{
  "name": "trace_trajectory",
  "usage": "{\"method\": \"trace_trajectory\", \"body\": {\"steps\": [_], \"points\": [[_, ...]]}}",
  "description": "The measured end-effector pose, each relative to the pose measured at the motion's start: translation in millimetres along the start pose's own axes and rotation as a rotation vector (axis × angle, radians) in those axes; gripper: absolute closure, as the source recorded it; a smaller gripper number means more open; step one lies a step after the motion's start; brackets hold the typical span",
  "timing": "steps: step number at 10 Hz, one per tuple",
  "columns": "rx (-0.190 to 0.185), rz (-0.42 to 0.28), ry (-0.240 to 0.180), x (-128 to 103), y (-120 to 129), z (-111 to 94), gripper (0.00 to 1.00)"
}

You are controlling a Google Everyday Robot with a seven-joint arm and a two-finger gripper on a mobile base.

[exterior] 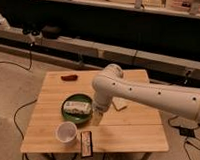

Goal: Move the arm in a circular motion

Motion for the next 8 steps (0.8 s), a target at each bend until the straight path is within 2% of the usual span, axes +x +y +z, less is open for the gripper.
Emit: {"method": "trace_trajectory", "body": {"steps": [2,4,6,8], "points": [[-0.026,0.080,-0.094,-43.5,-5.7,-13.4,0.38],[-0.051,0.133,-0.135,-67.1,-5.1,-25.0,0.38],[-0.080,0.202,-0.152,-95.0,1.9,-34.4,0.38],[-0.113,0.281,-0.136,-127.9,18.5,-39.0,0.38]]}}
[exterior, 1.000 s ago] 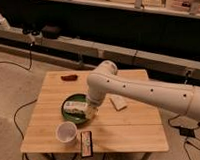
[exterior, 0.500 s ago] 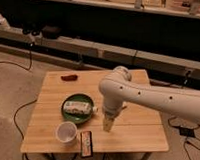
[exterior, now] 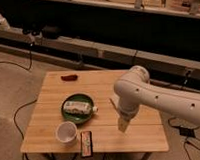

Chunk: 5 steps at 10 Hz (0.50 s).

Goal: Move the arm in a circular motion

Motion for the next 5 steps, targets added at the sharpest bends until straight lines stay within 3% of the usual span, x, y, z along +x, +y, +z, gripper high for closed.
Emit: {"method": "trace_trajectory", "body": {"steps": [3,5], "points": [[-0.007,0.083,0.005,-36.1,27.6,10.4,0.38],[0.003,0.096,0.017,-40.4,32.1,14.2,0.38]]}}
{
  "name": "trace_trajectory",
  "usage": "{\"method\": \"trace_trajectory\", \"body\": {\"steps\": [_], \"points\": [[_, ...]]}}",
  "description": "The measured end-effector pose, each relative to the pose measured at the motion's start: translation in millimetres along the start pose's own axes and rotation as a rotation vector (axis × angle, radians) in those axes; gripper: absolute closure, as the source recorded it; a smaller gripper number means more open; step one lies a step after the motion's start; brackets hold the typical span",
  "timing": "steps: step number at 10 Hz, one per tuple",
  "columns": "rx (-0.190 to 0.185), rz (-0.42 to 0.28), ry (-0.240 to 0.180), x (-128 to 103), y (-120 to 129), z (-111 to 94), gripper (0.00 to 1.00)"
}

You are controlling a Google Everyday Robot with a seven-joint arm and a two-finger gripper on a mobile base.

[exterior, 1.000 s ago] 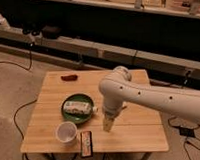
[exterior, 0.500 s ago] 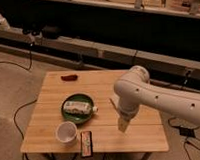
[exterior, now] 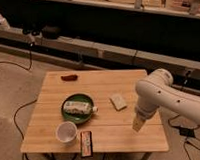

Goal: Move the arm in a circular motion

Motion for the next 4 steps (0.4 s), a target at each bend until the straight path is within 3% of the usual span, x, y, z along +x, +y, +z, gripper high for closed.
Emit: {"method": "trace_trajectory", "body": {"steps": [4], "points": [[0.000,0.000,0.000,0.1,0.0,0.0,0.38]]}}
